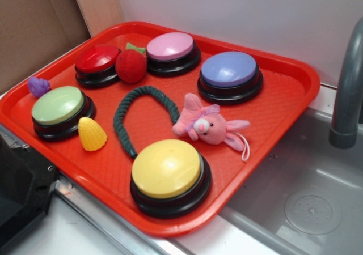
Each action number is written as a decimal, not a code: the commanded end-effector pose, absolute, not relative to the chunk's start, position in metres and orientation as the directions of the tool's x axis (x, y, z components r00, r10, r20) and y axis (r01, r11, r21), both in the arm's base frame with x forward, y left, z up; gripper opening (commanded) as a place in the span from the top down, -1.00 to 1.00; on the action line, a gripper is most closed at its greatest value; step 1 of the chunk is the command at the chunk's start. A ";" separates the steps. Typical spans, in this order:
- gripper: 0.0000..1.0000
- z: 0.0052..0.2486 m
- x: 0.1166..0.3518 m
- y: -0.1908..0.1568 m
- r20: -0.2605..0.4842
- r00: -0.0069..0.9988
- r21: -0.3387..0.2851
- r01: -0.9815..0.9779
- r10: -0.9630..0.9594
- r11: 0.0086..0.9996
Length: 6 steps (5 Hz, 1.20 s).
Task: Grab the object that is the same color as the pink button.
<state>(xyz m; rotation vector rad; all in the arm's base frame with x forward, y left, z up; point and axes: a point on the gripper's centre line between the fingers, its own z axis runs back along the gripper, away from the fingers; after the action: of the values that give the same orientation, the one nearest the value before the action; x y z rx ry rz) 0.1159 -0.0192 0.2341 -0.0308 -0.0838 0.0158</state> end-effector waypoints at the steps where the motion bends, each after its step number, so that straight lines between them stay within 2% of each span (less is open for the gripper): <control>1: -1.00 0.234 0.116 -0.019 0.083 0.996 -0.031 -0.014 0.017 0.999; 2: -1.00 0.210 0.142 -0.029 0.090 0.990 -0.016 0.109 -0.107 0.994; 3: -1.00 0.196 0.155 -0.036 0.075 0.981 0.010 0.180 -0.180 0.984; 4: -1.00 0.181 0.170 -0.046 0.122 0.913 -0.017 0.394 -0.389 0.919; 5: -1.00 0.152 0.191 -0.070 0.174 0.828 0.016 0.539 -0.533 0.842; 6: -1.00 0.118 0.210 -0.082 0.146 0.817 0.028 0.560 -0.557 0.828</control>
<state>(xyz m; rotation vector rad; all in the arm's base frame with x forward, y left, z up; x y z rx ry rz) 0.2091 -0.0768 0.1083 -0.0175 -0.1067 -0.5885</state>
